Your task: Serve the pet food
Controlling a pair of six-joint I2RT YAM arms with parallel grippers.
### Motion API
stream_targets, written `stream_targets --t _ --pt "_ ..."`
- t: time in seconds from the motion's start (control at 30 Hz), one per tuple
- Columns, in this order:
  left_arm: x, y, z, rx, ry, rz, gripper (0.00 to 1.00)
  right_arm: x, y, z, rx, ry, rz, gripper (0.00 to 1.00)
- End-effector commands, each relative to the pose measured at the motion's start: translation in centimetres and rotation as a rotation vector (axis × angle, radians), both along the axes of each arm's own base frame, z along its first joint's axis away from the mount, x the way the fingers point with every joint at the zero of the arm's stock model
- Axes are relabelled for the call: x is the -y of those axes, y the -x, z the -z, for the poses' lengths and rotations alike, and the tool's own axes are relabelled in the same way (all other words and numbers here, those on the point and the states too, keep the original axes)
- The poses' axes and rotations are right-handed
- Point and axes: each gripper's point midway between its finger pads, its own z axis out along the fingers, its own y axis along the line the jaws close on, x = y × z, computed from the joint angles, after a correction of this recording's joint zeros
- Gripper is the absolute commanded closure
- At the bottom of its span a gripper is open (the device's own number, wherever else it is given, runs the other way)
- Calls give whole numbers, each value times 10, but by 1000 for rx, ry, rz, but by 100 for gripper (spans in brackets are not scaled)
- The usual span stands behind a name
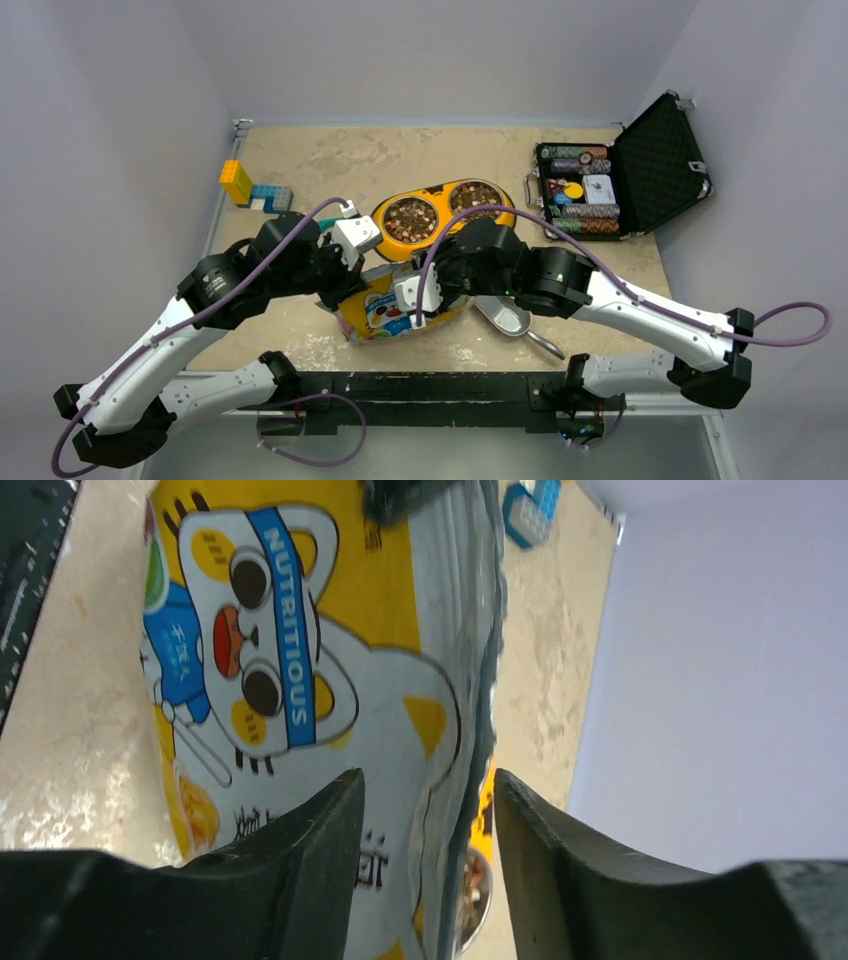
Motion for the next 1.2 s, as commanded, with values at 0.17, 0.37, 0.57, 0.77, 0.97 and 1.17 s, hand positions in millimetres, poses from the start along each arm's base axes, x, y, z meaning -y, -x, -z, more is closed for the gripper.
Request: stream_targets --t 0.17,0.37,0.57,0.77,0.97,1.17 --pt "17 24 -32 9 191 112 100 -64 11 -23 129 -76 -100 49" --pt "9 8 -16 -12 136 -15 55 -48 -5 -36 181 -95 33 100" --pt "27 -3 -7 -51 207 -59 49 -40 22 -51 -9 -154 -58 100" --pt "18 -12 -3 -23 143 -99 96 -22 -1 -28 -1 -97 39 82" --pt "16 5 -18 -5 205 -33 100 7 -34 -14 66 -64 160 85" --pt "10 12 -15 -14 190 -17 100 24 -35 -14 73 -51 162 100"
